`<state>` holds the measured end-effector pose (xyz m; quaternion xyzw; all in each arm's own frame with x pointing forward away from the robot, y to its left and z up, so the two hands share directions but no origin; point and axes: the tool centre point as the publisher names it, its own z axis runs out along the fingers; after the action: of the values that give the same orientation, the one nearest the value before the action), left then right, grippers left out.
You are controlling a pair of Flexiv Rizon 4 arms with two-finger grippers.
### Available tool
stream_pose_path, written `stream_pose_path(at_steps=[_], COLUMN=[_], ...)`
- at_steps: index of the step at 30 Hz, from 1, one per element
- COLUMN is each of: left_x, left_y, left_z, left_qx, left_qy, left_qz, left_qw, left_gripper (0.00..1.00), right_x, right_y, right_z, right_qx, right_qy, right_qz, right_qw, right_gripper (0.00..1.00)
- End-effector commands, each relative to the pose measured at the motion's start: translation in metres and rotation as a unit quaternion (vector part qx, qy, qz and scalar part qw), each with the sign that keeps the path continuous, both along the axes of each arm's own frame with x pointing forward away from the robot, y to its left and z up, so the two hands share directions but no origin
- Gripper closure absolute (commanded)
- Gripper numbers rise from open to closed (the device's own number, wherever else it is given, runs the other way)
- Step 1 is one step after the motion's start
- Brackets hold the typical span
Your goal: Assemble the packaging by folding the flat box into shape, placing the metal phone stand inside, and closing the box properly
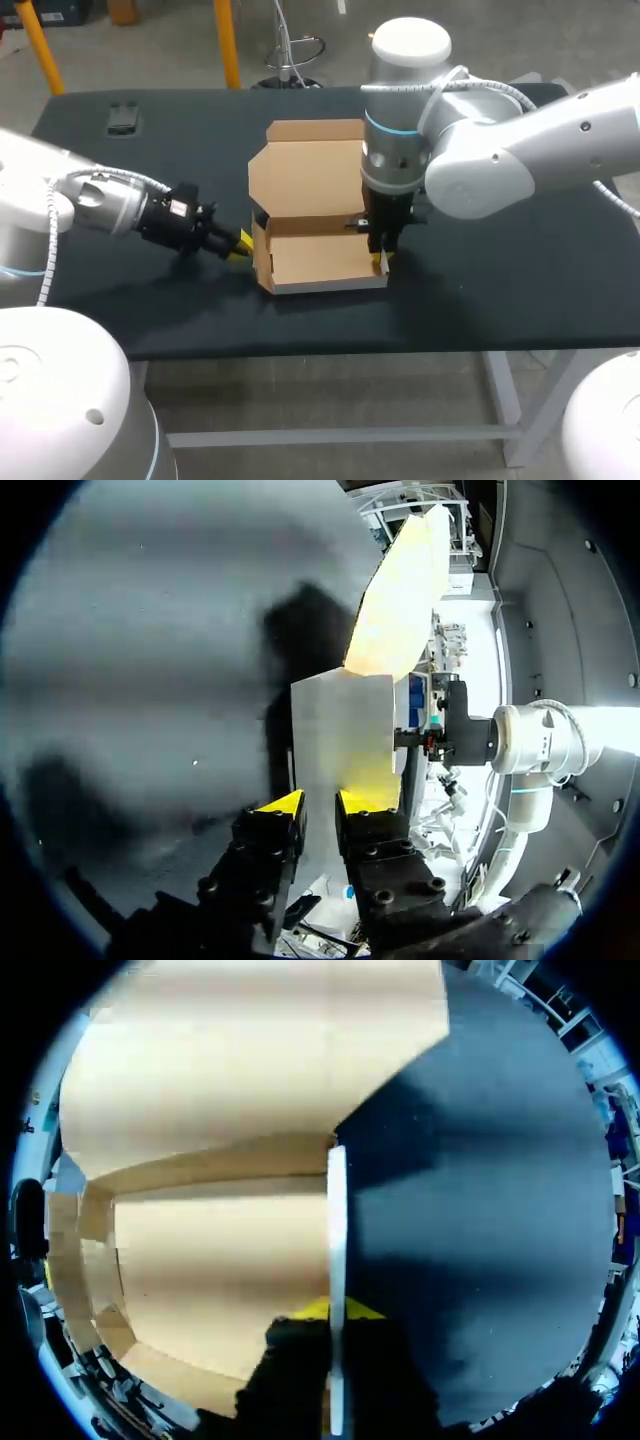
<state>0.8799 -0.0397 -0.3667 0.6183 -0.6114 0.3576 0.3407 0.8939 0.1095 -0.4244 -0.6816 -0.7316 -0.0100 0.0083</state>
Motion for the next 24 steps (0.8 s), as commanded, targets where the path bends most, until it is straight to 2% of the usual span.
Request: stream_pose_path(at_steps=[1,11,17,24], left_x=[0.001,0.0,-0.001,-0.001], left_y=[-0.006,-0.021,-0.028,-0.035], left_z=[0.002,0.008,0.009,0.01], left_qx=[-0.002,-0.008,-0.002,0.022], left_qy=[0.0,-0.002,-0.002,-0.004], left_qz=[0.001,-0.001,-0.004,-0.005], left_qw=[1.0,1.0,1.0,1.0], left_gripper=[0.74,0.69,0.66,0.61], right_x=[0.002,0.002,0.002,0.002], right_y=[0.001,0.001,0.001,0.001], right_z=[0.0,0.0,0.0,0.0], right_qx=[-0.002,-0.002,-0.002,-0.002], right_qy=[0.003,0.003,0.003,0.003], right_qz=[0.0,0.0,0.0,0.0], right_qw=[1.0,1.0,1.0,1.0], right_gripper=[1.0,1.0,1.0,1.0])
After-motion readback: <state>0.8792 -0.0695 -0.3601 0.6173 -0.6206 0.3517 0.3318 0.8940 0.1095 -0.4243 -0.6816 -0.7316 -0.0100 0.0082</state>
